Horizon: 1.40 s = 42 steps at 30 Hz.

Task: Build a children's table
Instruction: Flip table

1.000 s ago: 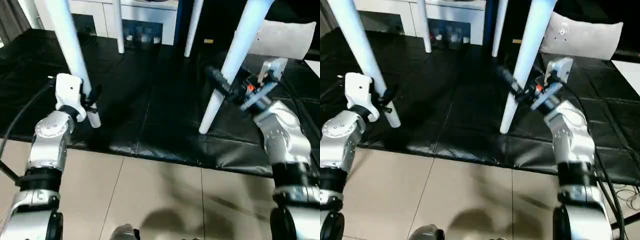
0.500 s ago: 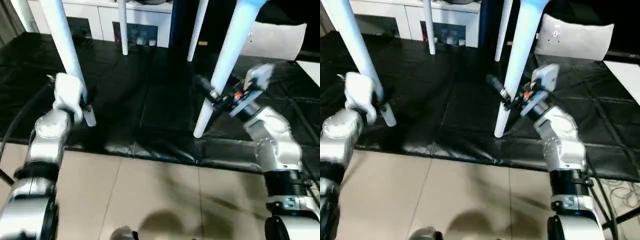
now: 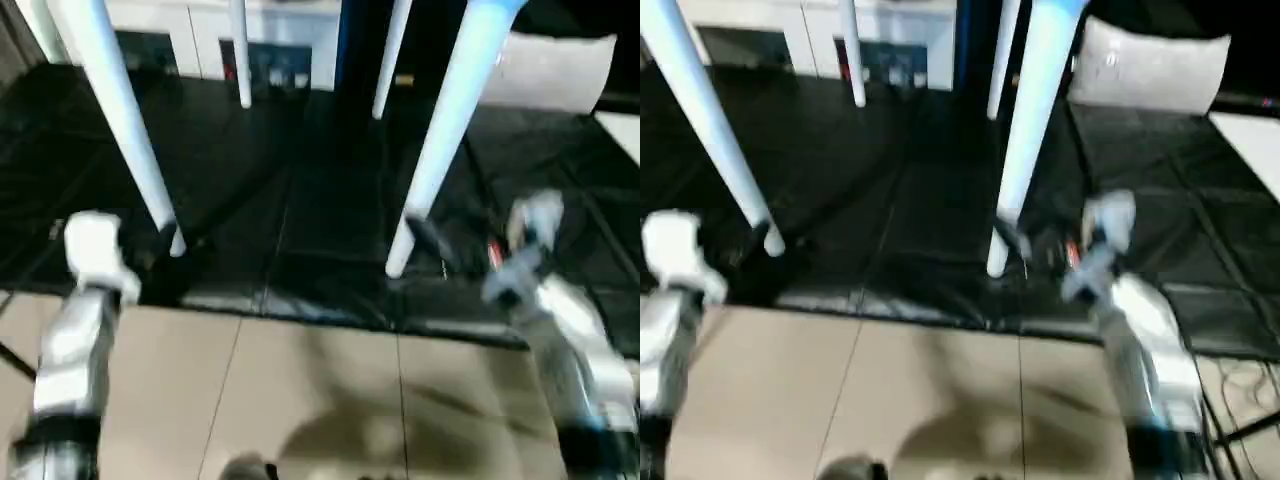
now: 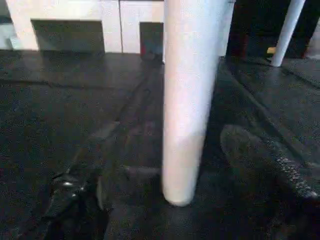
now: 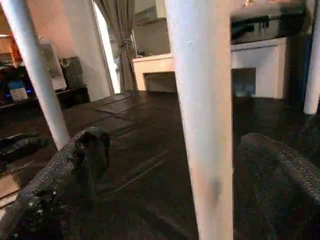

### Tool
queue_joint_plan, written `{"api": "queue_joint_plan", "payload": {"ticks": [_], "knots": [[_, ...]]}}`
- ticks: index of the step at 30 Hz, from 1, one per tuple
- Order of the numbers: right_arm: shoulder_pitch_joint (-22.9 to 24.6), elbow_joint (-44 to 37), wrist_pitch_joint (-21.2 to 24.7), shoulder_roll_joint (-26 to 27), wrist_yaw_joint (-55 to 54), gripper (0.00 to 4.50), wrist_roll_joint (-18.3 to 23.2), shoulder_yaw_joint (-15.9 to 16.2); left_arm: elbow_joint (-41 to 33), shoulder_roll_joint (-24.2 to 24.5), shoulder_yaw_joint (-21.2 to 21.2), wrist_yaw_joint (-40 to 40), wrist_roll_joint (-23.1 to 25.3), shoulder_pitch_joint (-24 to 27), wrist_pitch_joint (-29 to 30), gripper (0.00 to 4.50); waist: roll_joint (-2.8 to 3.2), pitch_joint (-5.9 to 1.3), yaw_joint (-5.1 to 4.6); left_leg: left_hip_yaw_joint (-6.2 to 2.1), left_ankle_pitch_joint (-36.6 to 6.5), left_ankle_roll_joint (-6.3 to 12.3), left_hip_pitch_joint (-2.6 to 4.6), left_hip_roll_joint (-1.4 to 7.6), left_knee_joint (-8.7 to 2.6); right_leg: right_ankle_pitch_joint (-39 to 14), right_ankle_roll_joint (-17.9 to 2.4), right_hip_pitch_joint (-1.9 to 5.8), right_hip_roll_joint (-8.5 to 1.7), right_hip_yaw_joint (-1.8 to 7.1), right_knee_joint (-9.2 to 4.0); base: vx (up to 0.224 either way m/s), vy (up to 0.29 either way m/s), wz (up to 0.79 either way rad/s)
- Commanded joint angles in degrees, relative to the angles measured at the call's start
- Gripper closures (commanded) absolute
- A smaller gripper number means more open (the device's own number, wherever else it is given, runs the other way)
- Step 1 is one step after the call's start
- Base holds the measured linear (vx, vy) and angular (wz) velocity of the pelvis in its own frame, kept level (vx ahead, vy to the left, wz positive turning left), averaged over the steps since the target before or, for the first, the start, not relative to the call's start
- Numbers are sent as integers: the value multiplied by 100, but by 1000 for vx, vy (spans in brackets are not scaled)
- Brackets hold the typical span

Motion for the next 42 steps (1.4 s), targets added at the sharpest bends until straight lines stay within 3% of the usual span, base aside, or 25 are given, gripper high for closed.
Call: {"api": "queue_joint_plan", "payload": {"ticks": [1,3,5,9,10,12,13,14,15,16,17,18,19,20,21,22,23,27,29,31,32,34,37,40,42], "knots": [[181,-368,190,-137,31,0,145,-110,-983,-164,-206,-205,-427,371,197,106,84,-285,-38,-283,-2681,-111,231,478,-521,-2904,-470,160,-690,398,-637,0,0,0],[372,-541,239,-317,320,0,254,-32,-2033,-168,-827,-950,-921,937,574,106,93,-189,-25,-290,-2775,-54,267,454,-528,-3580,-281,132,-716,394,-757,0,0,0],[396,-558,222,-366,402,0,240,7,-2213,-145,-977,-1087,-959,1032,658,106,91,-177,-47,-284,-2875,-70,312,431,-529,-3860,-86,96,-656,363,-803,0,0,0],[229,-156,4,-872,1568,0,-257,924,-2372,132,-1650,-1960,-974,1188,1019,106,52,-71,-140,-327,-3149,-123,272,379,-547,-4478,251,115,-642,282,-865,0,0,0],[166,-45,-20,-898,1658,0,-326,1004,-2327,186,-1695,-2051,-890,1160,1028,106,87,-19,-281,-336,-3626,-217,473,340,-443,-4916,359,4,-604,98,-1046,-51,2,-4],[62,106,-50,-890,1768,0,-397,1125,-2324,271,-1740,-2185,-867,1132,1202,106,152,-6,-369,-400,-4038,-258,490,414,-511,-4656,356,109,-531,-79,-1043,-51,12,-2],[14,171,-28,-892,1839,0,-395,1193,-2377,319,-1761,-2216,-899,1144,1308,106,237,-8,-409,-510,-4820,-373,208,663,-886,-3612,171,435,-386,-91,-493,-59,20,-9],[-15,194,-9,-881,1863,0,-404,1254,-2386,368,-1789,-2299,-905,1150,1317,106,284,-14,-239,-433,-5498,-565,-244,790,-1340,-1736,-119,694,-238,124,590,-88,6,-1],[-19,193,-16,-878,1875,0,-413,1276,-2393,386,-1797,-2320,-914,1155,1334,106,257,-30,-133,-259,-5503,-544,-173,682,-1390,-1396,-143,534,-163,189,639,-88,6,-1],[-62,179,-59,-852,2017,0,-489,1504,-2470,574,-1895,-2559,-1000,1193,1498,106,-155,-105,-246,-267,-4369,-512,252,362,-884,-3030,-54,215,-453,654,195,0,0,0],[-69,180,-65,-847,2061,0,-500,1558,-2483,615,-1921,-2618,-1016,1198,1531,106,-204,31,-198,-354,-1777,-258,552,-49,502,-6430,161,-321,-1203,753,-1018,32,-72,-23],[-84,213,-81,-856,2130,0,-497,1605,-2491,649,-1947,-2679,-1046,1195,1576,106,-166,-51,-195,-539,-646,-72,239,-121,467,-6247,112,-1,-1168,940,-869,32,-72,-23],[-130,474,-222,-895,2402,0,-578,1796,-2407,793,-2110,-2932,-952,1150,1599,106,-91,-88,-70,-615,-290,-113,-100,76,38,-5107,71,442,-1096,773,-629,59,-10,-23],[-99,564,-348,-894,2413,0,-708,1869,-2399,853,-2164,-3043,-910,1186,1599,106,-40,-104,-73,-548,-877,-85,111,215,-325,-3638,-248,183,-556,564,-448,61,-15,7],[-55,666,-508,-888,2410,0,-878,1955,-2394,926,-2226,-3175,-858,1238,1598,106,30,-180,-108,-578,-1137,-49,189,324,-363,-2841,-448,166,-506,571,-306,61,-15,7],[-11,676,-538,-900,2459,0,-917,2013,-2398,984,-2273,-3239,-817,1252,1616,106,95,-234,-177,-569,-1100,71,174,404,-416,-1372,-922,235,-497,566,-177,0,0,0],[33,685,-565,-913,2509,0,-954,2070,-2402,1042,-2319,-3303,-775,1266,1634,106,112,-294,-204,-564,-1191,193,109,416,-457,-871,-1115,343,-518,517,-156,0,0,0],[434,698,-708,-998,2731,0,-1129,2410,-2425,1195,-2513,-3495,-689,1483,1818,106,128,-246,-166,-478,-1663,266,83,385,-477,-1195,-1258,350,-601,559,-246,0,0,0],[630,824,-855,-1036,2742,0,-1233,2528,-2237,1094,-2654,-3473,-573,1648,1725,106,52,-188,-160,-448,-2001,146,106,373,-497,-2391,-996,339,-669,596,-384,0,0,0],[694,920,-947,-1036,2755,0,-1283,2574,-2161,1059,-2735,-3468,-518,1747,1666,106,39,-148,-174,-438,-2035,114,117,393,-521,-2787,-854,306,-667,623,-439,0,0,0],[741,1072,-977,-1008,2724,0,-1349,2628,-2018,1002,-2796,-3427,-423,1844,1547,106,-21,-102,-194,-422,-2053,111,119,398,-547,-2903,-775,277,-649,627,-466,0,0,0],[856,1595,-1235,-974,2621,0,-1783,2904,-1468,1035,-2930,-3326,-35,2080,1343,106,33,-103,-227,-406,-2077,84,148,382,-537,-3045,-710,250,-649,620,-507,0,0,0],[574,3084,-1660,-491,1798,0,-2134,2783,-205,801,-2903,-2778,442,1995,973,106,-11,-68,-315,-415,-2315,24,187,366,-559,-3446,-628,231,-670,605,-578,0,0,0],[226,4376,-1366,-19,765,0,-2139,2480,924,416,-2866,-1688,847,1615,1002,106,-39,-84,-349,-417,-2223,-17,234,407,-584,-3070,-801,245,-655,600,-552,0,0,0],[71,4956,-1368,169,127,0,-2184,2351,1438,214,-2848,-1207,951,1389,1065,106,8,-91,-345,-429,-2251,-71,258,423,-592,-2717,-979,245,-654,603,-506,0,0,0]]}}
